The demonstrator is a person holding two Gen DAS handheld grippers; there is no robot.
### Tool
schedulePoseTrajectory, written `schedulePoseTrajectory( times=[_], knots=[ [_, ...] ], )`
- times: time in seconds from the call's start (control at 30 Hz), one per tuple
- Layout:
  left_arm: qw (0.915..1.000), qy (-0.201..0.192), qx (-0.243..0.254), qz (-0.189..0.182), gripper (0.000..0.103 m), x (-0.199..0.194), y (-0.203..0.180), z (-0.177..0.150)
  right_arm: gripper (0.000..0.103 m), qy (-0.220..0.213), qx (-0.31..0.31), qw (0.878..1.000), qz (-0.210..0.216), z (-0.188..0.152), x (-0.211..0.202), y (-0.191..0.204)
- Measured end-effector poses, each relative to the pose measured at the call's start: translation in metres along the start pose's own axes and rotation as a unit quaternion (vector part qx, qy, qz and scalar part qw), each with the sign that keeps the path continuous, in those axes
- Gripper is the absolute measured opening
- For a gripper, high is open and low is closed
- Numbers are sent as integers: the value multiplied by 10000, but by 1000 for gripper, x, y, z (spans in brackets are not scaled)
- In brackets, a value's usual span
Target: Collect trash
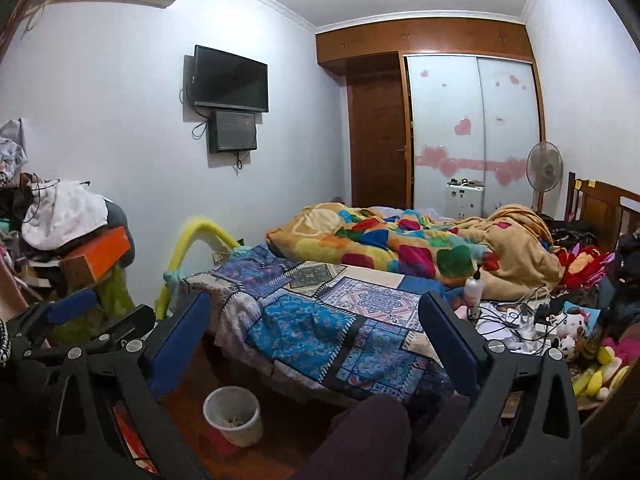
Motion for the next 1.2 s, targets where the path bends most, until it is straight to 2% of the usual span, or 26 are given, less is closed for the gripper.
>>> schedulePoseTrajectory(
  times=[1.2],
  knots=[
    [9998, 164, -139, 10, 90, 7, 2, -7, 103, 26, -49, 10000, -37, 0, -9, -4]
  ],
)
Point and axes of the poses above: each gripper's, at about its wrist camera, not at the fingertips, and x roughly the way its jaws point, y to its left, z to its top, the point moved 1 cm from there along x, roughly the way its jaws point, and after that the axes turned 1 degree about -y, right-handed, at the moved point
